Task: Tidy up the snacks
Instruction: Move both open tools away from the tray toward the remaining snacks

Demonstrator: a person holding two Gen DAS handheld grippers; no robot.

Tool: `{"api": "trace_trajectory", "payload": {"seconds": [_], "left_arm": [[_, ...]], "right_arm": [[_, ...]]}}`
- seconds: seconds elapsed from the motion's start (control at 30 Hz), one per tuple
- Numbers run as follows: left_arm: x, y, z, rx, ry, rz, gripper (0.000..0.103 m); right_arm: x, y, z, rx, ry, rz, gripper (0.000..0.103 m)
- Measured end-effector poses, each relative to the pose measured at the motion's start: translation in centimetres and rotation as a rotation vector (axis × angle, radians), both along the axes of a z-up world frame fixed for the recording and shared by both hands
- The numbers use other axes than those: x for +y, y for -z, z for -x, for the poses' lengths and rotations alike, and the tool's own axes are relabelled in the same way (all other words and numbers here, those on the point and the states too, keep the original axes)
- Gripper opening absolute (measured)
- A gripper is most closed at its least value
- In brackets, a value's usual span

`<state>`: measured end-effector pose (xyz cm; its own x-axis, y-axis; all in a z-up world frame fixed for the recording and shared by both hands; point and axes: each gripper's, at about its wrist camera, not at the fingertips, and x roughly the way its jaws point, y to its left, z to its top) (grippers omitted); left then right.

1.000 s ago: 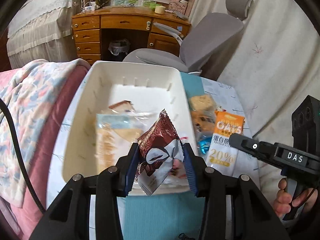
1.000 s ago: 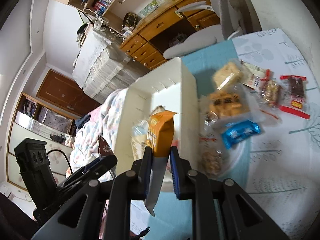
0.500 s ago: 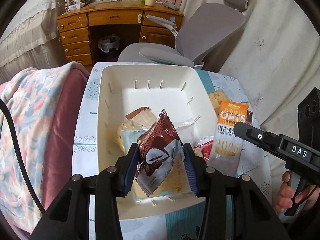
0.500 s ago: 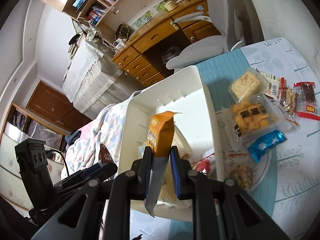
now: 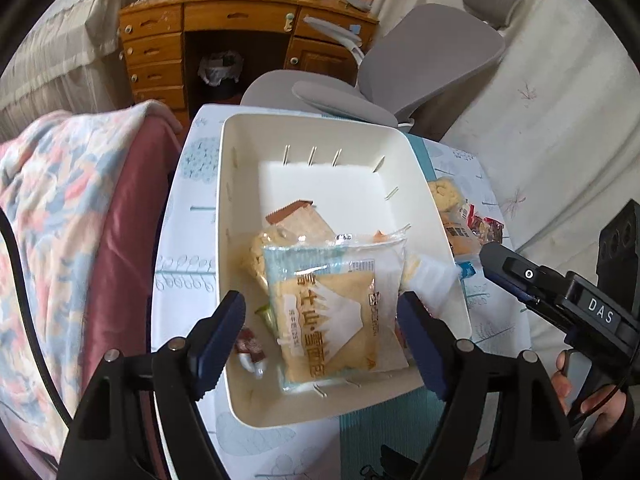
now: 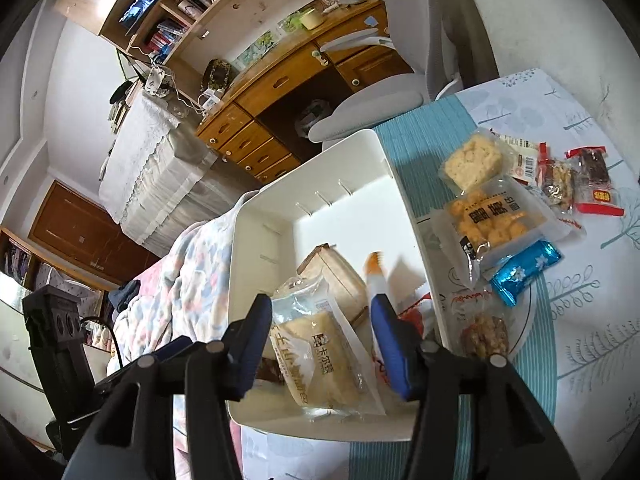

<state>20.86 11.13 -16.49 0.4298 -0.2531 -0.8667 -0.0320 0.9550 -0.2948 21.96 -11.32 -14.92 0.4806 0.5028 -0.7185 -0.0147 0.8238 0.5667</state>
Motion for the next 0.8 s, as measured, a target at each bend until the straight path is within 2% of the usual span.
{"api": "trace_trajectory", "payload": {"seconds": [0.4, 0.8], "left_arm": [[-0.9, -1.3, 1.5, -0.001, -0.035, 0.069, 0.077], [-6.9, -2.9, 2.6, 0.001, -0.099, 0.082, 0.077]], "right_arm": [[-2.2, -1.2, 0.7, -0.039, -0.003, 0.039, 0.054], [-7.3, -2.0, 0.7, -0.055, -0.083, 0.039, 0.055]]}}
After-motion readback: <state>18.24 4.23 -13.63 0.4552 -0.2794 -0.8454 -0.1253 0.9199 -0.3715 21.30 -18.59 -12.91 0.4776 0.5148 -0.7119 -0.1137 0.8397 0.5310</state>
